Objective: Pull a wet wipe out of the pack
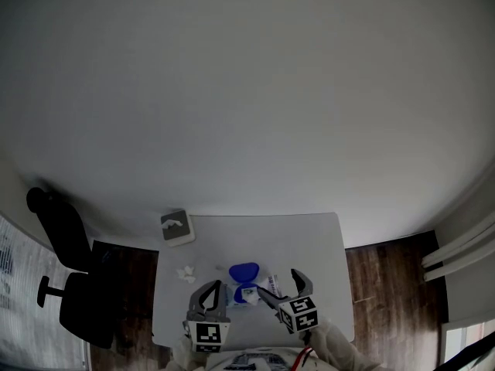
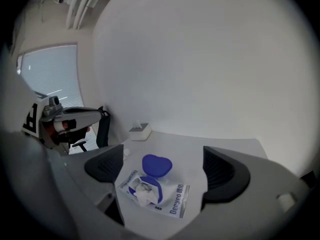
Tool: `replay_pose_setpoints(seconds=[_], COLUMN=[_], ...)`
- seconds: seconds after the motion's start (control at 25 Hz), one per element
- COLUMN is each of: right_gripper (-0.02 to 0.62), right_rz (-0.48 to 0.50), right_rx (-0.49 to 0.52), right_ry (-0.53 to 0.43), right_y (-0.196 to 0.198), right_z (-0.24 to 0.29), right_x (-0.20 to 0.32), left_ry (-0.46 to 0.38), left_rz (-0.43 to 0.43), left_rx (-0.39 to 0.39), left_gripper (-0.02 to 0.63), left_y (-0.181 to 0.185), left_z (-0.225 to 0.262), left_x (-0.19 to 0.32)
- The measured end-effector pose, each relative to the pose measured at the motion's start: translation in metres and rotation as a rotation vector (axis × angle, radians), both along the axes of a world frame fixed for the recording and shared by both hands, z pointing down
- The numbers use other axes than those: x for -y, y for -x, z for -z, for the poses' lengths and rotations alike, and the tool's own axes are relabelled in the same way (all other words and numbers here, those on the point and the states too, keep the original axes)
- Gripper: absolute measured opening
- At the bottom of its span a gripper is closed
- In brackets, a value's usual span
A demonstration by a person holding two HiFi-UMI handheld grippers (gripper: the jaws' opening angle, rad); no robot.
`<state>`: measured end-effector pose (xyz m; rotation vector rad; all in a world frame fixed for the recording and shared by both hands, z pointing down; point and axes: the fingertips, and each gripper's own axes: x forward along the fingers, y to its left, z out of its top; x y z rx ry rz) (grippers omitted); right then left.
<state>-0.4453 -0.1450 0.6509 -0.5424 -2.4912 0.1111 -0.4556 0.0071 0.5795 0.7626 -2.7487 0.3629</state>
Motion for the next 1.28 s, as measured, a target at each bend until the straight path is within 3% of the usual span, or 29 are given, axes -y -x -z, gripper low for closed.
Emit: replay_pose_setpoints(seconds=[0.2, 0.44, 0.6, 0.76, 0.96, 1.28], right_gripper=[0.589, 0.589, 0.588, 0.586, 0.563, 0.423], right_rz=[0.105, 0.283, 0.367, 0.450, 0.564, 0.627], right_rx=[-0.031, -0.108, -0.133, -0.200, -0.240, -0.351], right_ry=[-0.033, -0.131, -0.198, -0.216, -0.298, -0.355], right_y=[0.000, 0.007, 0.006, -0.003, -0.018, -0.040], right_z=[-0.022, -0.053, -0.077, -0.099, -0.126, -0.163], right_x=[-0.019, -0.039, -0.047, -0.060, -0.073, -0.075], left_ry=[0.013, -0.026, 0.018, 0.004, 0.030, 0.042], left_rz=[0.006, 0.035, 0.026, 0.053, 0.076, 0.094], left_rx=[0.002, -0.002, -0.006, -0.001, -0.016, -0.022], left_gripper=[0.002, 0.002, 0.002, 0.002, 0.002, 0.002], left_y=[-0.004, 0.001, -0.006, -0.009, -0.009, -0.012], left_z=[-0.003, 0.002, -0.003, 0.001, -0.003, -0.010], left_x=[-0.009, -0.013, -0.018, -0.026, -0.037, -0.036])
